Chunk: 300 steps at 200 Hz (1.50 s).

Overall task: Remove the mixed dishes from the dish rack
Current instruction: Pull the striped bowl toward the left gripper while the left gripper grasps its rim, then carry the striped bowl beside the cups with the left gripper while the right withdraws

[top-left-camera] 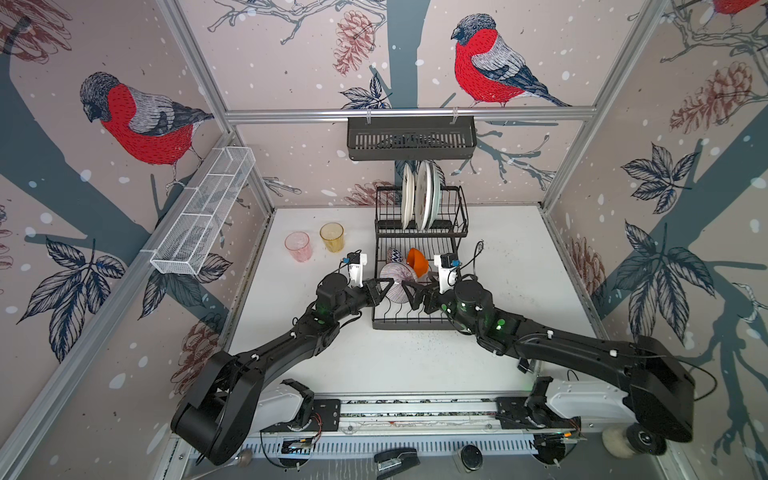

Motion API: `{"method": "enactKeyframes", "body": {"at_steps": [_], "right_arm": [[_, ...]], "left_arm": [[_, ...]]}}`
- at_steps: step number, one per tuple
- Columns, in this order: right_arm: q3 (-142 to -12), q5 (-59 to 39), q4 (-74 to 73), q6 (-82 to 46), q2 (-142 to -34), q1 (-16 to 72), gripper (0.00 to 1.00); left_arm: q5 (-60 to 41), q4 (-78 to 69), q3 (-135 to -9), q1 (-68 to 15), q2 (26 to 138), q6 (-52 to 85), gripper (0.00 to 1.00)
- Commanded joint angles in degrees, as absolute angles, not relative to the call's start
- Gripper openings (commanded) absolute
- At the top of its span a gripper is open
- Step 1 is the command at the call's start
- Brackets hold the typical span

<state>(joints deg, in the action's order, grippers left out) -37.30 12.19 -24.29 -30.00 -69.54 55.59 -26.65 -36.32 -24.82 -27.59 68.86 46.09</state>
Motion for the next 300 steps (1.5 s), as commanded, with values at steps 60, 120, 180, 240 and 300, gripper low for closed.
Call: {"method": "enactKeyframes", "body": {"at_steps": [60, 120, 180, 240, 300], "right_arm": [[-31.9, 21.6, -22.3, -31.5, -63.6, 55.1, 1.0], [-27.2, 20.0, -25.5, -31.8, -60.1, 53.5, 0.99], [-22.5, 19.4, -26.0, -34.0, -54.7, 50.5, 0.99], [-19.6, 15.3, -25.3, -34.8, -52.5, 46.3, 1.0], [-17.9, 15.7, -22.4, -34.1, -48.1, 45.5, 0.99]], "left_arm": [[-16.4, -30.7, -25.5, -27.6, 62.9, 43.2, 0.0], [-7.0, -21.2, -27.2, -27.5, 58.7, 42.7, 0.0], [-2.1, -8.5, -29.8, -20.7, 55.9, 44.4, 0.0], [-0.5, 0.8, -35.0, -12.3, 60.9, 41.2, 0.0], [-6.0, 4.6, -37.9, -3.3, 70.6, 42.1, 0.0]]}}
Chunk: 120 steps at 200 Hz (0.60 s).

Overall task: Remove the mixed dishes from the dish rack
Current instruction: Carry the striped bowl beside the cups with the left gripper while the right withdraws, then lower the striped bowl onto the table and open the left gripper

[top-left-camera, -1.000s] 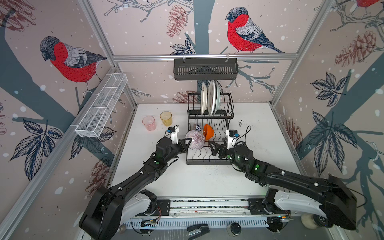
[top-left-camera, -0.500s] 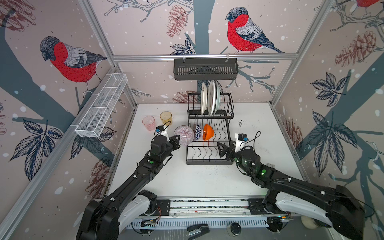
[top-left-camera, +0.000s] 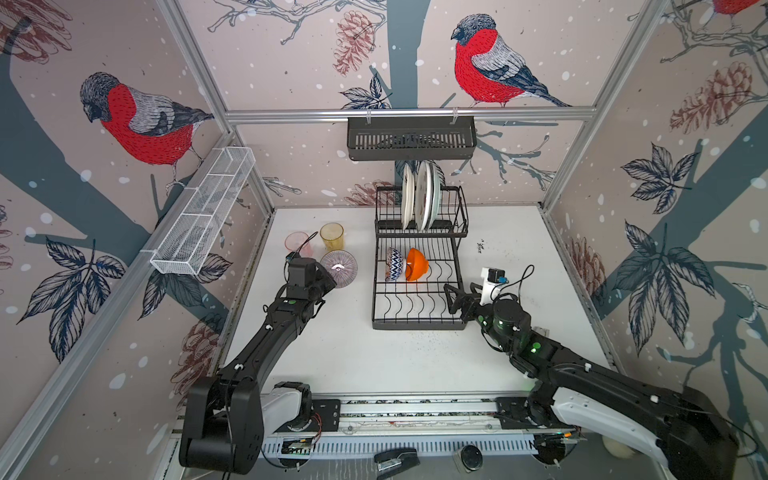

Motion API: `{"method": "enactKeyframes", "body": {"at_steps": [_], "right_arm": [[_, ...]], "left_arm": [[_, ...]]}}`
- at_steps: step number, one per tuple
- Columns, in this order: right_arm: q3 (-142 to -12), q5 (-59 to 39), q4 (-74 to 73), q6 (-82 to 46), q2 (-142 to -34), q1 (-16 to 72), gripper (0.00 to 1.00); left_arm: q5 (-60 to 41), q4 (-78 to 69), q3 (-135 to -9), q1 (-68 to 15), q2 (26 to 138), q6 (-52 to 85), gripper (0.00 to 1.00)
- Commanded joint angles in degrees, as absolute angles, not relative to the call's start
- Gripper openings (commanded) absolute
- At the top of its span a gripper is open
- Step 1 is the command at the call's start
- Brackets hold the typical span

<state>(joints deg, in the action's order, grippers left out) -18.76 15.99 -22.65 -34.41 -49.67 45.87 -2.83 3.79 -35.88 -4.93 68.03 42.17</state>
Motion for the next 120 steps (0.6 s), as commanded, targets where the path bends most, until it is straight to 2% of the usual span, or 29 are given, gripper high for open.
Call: {"method": "enactKeyframes", "body": {"at_steps": [1, 50, 120], "right_arm": [[-17.8, 15.7, -22.3, -34.1, -48.0, 45.5, 0.99], [-17.1, 15.7, -21.0, -34.4, -46.0, 43.6, 0.99], [-15.9, 14.4, -20.7, -35.7, -45.1, 41.6, 0.99]], "left_arm": [[-6.0, 4.8, -38.0, -3.3, 70.7, 42.2, 0.0], [-3.3, 12.4, -44.7, -1.0, 78.9, 41.5, 0.0], [-5.3, 15.5, -48.2, 1.6, 87.6, 39.8, 0.0]]}}
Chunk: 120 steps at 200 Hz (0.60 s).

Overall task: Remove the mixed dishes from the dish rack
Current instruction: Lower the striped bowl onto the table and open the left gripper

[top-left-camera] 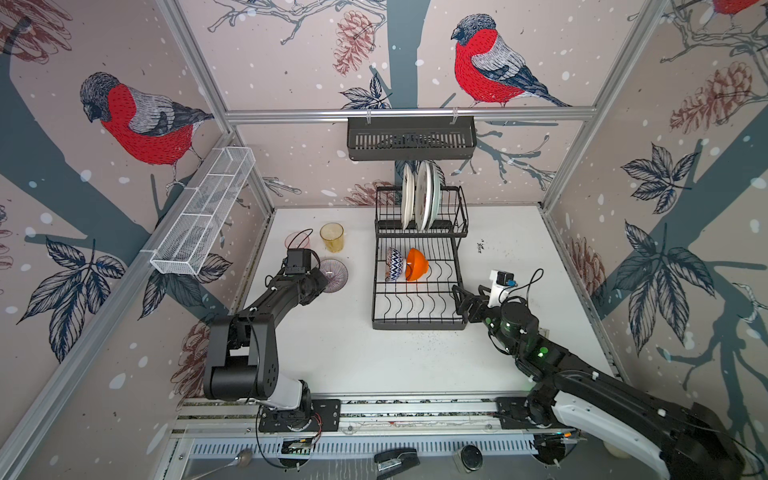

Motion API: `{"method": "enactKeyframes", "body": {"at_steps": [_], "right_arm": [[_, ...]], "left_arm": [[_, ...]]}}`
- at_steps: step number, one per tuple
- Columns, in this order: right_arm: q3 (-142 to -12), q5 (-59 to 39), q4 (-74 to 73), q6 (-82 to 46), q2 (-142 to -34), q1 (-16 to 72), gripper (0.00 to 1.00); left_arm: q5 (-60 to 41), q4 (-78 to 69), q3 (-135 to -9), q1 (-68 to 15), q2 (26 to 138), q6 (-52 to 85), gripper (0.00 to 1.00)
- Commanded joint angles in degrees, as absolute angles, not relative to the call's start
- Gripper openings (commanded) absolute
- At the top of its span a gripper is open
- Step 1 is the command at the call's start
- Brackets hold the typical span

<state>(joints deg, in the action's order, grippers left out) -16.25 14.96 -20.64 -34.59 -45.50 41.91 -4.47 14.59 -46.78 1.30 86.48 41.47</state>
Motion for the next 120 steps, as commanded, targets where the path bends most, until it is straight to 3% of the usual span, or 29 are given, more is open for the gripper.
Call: {"method": "enactKeyframes", "body": {"at_steps": [1, 39, 48, 69, 84, 120], "right_arm": [[-15.9, 14.3, -20.7, -35.7, -45.1, 41.5, 0.99], [-15.6, 13.9, -21.1, -36.4, -45.0, 40.7, 0.99], [-15.6, 13.5, -21.4, -36.4, -44.9, 40.5, 1.0], [-15.7, 12.7, -21.4, -36.3, -44.9, 40.2, 1.0], [-15.7, 12.5, -21.4, -36.3, -44.9, 40.1, 1.0], [-15.7, 11.9, -21.7, -36.6, -45.0, 39.8, 0.99]], "left_arm": [[-5.3, 15.5, -48.2, 1.7, 87.7, 39.8, 0.0], [-6.2, 15.0, -48.2, 1.9, 87.7, 39.7, 0.0], [-5.7, 15.2, -48.2, 1.9, 87.8, 39.7, 0.12], [-6.1, 15.5, -48.4, 2.2, 88.2, 39.1, 0.18], [-5.7, 15.7, -48.4, 2.2, 88.0, 38.9, 0.46], [-4.4, 16.4, -48.3, 2.2, 86.0, 38.1, 0.84]]}}
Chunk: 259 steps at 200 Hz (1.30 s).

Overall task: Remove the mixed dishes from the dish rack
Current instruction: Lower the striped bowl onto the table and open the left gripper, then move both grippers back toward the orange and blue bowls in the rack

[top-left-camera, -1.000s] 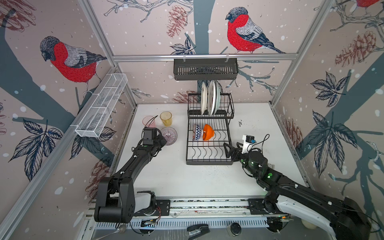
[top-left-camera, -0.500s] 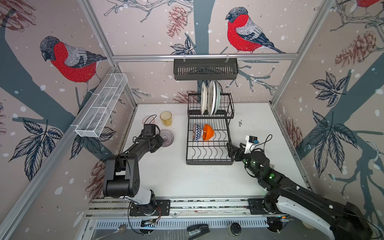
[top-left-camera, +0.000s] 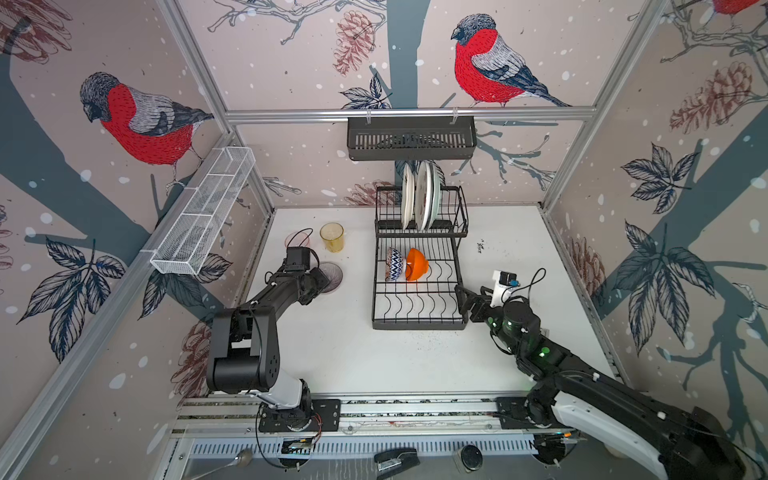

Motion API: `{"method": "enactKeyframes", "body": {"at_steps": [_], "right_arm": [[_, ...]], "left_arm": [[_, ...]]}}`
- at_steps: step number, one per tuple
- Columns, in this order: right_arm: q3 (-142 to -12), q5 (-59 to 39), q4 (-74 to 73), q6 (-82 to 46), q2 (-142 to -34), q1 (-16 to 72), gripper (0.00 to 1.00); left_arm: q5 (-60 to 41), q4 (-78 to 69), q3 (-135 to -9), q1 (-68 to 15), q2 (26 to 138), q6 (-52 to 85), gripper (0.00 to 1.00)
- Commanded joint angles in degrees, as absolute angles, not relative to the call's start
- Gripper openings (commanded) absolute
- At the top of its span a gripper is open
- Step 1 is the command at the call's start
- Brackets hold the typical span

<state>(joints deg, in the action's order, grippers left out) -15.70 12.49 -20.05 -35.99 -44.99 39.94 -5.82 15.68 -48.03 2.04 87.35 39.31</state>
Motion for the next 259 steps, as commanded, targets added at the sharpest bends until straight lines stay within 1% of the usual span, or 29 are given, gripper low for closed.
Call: {"method": "enactKeyframes", "body": {"at_steps": [1, 14, 19, 40, 71, 105, 130, 149, 172, 188, 217, 240, 259], "right_arm": [[-15.7, 11.9, -21.6, -36.6, -45.1, 39.8, 0.99], [-15.7, 11.9, -21.8, -36.7, -45.3, 39.8, 0.99], [-15.7, 12.1, -22.0, -36.8, -45.4, 39.7, 0.99], [-16.1, 12.6, -21.7, -37.2, -46.4, 39.4, 0.99], [-16.8, 11.6, -21.6, -38.0, -47.6, 39.3, 0.99], [-18.2, 11.2, -20.7, -37.9, -48.5, 39.3, 1.0], [-19.2, 9.9, -20.2, -38.0, -49.5, 39.3, 0.99], [-19.2, 8.4, -21.5, -37.5, -50.5, 39.2, 1.0], [-20.5, 8.1, -20.9, -37.4, -52.0, 39.2, 1.0], [-22.1, 6.6, -19.5, -37.3, -53.2, 39.1, 0.99], [-23.3, 4.5, -19.5, -36.1, -55.3, 38.8, 0.99], [-24.6, 3.1, -20.3, -36.4, -57.0, 38.6, 0.99], [-27.0, 2.1, -18.8, -36.1, -58.6, 38.6, 1.0]], "left_arm": [[-4.3, 16.5, -48.3, 2.2, 85.9, 38.1, 0.85], [-3.5, 17.4, -48.5, 2.2, 85.2, 37.6, 0.95], [-3.3, 17.7, -48.7, 2.2, 84.9, 37.5, 0.97], [-4.4, 17.6, -48.0, 2.2, 82.8, 37.2, 0.97], [-8.5, 14.0, -44.7, 2.1, 76.3, 37.3, 0.97], [-9.9, 12.1, -42.0, 1.8, 69.5, 37.1, 0.97], [-14.0, 9.8, -40.7, 1.0, 66.3, 37.7, 0.97], [-16.3, 8.2, -41.1, -1.1, 64.7, 38.3, 0.97], [-13.9, 7.6, -43.3, -6.4, 63.3, 37.2, 0.97], [-13.2, 7.2, -44.7, -8.6, 63.2, 35.4, 0.97], [-13.5, 6.2, -44.3, -8.8, 61.2, 34.1, 0.97], [-18.9, 0.2, -39.3, -9.0, 57.8, 35.9, 0.97], [-18.6, 2.0, -37.4, -9.5, 55.8, 35.5, 0.97]]}}
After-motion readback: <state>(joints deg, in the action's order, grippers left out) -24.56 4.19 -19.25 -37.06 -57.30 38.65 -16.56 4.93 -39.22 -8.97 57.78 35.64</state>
